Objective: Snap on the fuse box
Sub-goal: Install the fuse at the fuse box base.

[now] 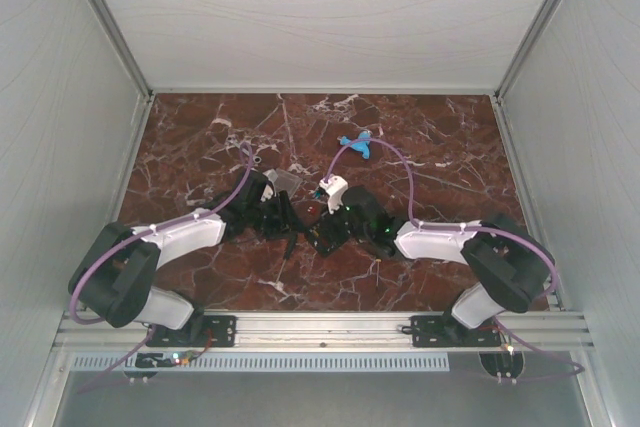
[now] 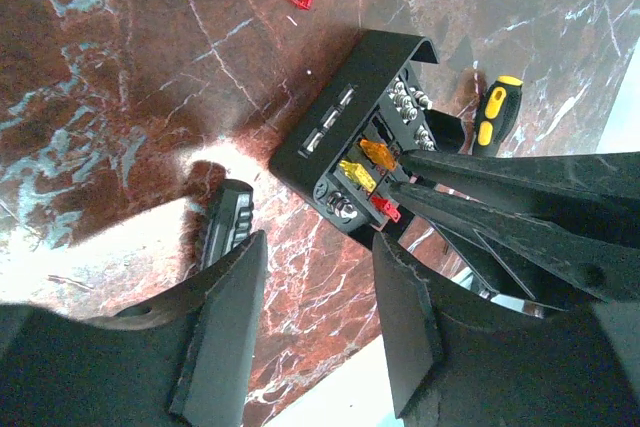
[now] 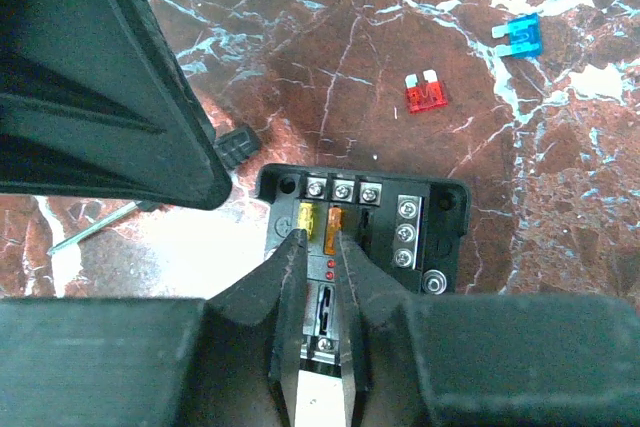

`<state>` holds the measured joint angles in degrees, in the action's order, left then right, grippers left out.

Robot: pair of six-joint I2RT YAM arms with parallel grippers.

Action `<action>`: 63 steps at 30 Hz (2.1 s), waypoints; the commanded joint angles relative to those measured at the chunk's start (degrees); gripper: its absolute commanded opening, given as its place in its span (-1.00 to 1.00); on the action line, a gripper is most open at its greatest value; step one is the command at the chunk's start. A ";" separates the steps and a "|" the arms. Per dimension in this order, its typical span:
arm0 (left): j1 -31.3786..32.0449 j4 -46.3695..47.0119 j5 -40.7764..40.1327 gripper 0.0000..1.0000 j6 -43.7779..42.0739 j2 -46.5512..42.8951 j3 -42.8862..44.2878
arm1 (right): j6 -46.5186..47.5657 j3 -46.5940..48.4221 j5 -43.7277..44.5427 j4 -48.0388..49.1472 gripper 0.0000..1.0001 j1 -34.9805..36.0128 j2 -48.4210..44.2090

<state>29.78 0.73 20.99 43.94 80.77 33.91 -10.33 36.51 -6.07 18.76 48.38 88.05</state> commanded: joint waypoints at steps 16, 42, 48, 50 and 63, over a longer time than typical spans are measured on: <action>0.19 6.01 4.48 -0.22 6.51 2.52 -1.26 | 0.27 26.28 4.78 -44.15 -0.54 0.35 4.26; 0.10 7.30 4.93 -0.29 5.05 7.86 1.41 | -1.84 36.89 -0.37 -49.39 -0.68 0.49 15.54; 0.10 7.09 4.89 -0.30 4.80 8.50 2.00 | -2.07 37.40 0.06 -49.94 -0.74 0.48 16.69; 0.10 7.18 4.85 -0.31 4.60 8.80 2.10 | -2.06 37.40 0.17 -50.03 -0.76 0.47 16.92; 0.10 7.85 4.67 -0.32 4.52 11.02 2.75 | -1.94 38.43 1.26 -51.85 -0.99 1.37 18.81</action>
<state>29.78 6.74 24.95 49.25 90.91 34.52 -11.88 73.25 -5.76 -31.24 48.73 104.95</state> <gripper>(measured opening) 0.344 0.023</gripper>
